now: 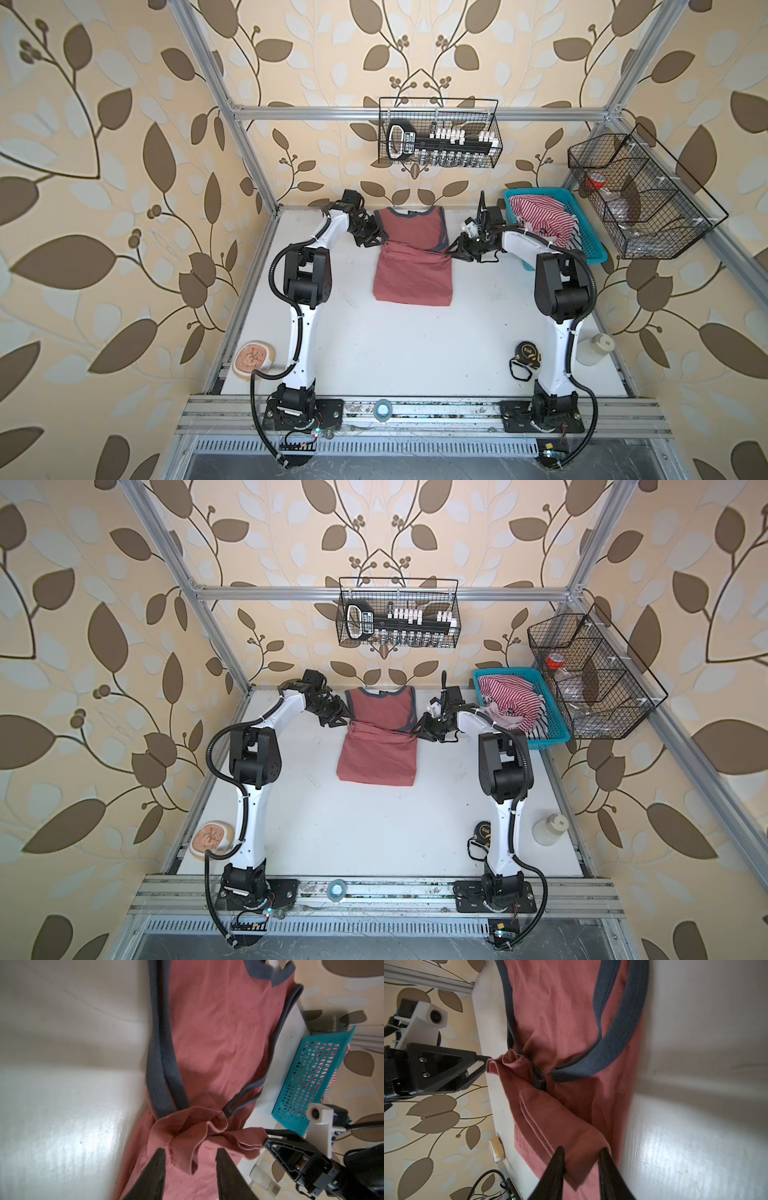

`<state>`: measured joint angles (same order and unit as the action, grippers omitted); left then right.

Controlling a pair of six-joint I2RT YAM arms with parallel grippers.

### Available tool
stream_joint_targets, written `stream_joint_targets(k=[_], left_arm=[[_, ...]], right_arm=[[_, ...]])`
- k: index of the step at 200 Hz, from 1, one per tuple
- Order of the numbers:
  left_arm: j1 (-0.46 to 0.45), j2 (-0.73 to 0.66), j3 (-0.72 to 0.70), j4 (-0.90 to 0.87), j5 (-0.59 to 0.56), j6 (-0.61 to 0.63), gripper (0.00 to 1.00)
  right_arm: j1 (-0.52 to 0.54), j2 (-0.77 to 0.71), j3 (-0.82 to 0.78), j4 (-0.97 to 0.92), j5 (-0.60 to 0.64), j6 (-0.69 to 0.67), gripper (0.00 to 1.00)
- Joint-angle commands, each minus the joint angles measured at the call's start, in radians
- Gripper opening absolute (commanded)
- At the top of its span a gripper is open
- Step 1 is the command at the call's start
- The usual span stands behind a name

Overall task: Fold and stack tank tops
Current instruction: Fold the tank top at the top-center of the table.

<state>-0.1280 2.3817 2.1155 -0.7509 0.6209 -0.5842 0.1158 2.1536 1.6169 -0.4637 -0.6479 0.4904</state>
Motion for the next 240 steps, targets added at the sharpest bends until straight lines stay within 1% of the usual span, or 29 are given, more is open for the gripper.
stream_joint_targets(k=[1,21,25,45,66,93,97,115,136,167,214,240], left_arm=[[0.029,-0.043,-0.003,0.031,0.005,-0.034,0.43],[0.043,-0.104,-0.058,0.037,-0.029,-0.031,0.43],[0.044,-0.118,-0.097,0.034,-0.038,-0.027,0.43],[0.045,-0.190,-0.173,0.001,-0.092,0.005,0.43],[0.042,-0.270,-0.299,-0.004,-0.107,0.022,0.43],[0.019,-0.373,-0.498,0.010,-0.122,0.040,0.42],[0.014,-0.385,-0.525,0.011,-0.122,0.044,0.42],[-0.020,-0.434,-0.622,0.031,-0.127,0.052,0.42],[-0.056,-0.468,-0.708,0.088,-0.120,0.035,0.45],[-0.092,-0.465,-0.762,0.162,-0.099,-0.003,0.47],[-0.104,-0.431,-0.777,0.162,-0.143,0.005,0.48],[-0.104,-0.415,-0.780,0.160,-0.141,0.004,0.48]], right_arm=[[-0.020,-0.077,-0.009,0.050,-0.016,0.011,0.31],[-0.033,-0.128,-0.051,0.074,-0.012,0.007,0.34],[-0.034,-0.139,-0.063,0.079,-0.009,0.006,0.34],[-0.036,-0.188,-0.114,0.078,-0.007,-0.008,0.34],[-0.030,-0.251,-0.214,0.081,-0.009,-0.024,0.34],[0.012,-0.338,-0.369,0.058,0.017,-0.067,0.34],[0.020,-0.351,-0.414,0.055,0.021,-0.073,0.35],[0.062,-0.400,-0.526,0.062,0.046,-0.081,0.35],[0.103,-0.439,-0.624,0.104,0.061,-0.058,0.36],[0.135,-0.451,-0.682,0.158,0.080,-0.026,0.40],[0.146,-0.413,-0.681,0.189,0.094,-0.014,0.41],[0.148,-0.383,-0.676,0.205,0.084,-0.008,0.41]])
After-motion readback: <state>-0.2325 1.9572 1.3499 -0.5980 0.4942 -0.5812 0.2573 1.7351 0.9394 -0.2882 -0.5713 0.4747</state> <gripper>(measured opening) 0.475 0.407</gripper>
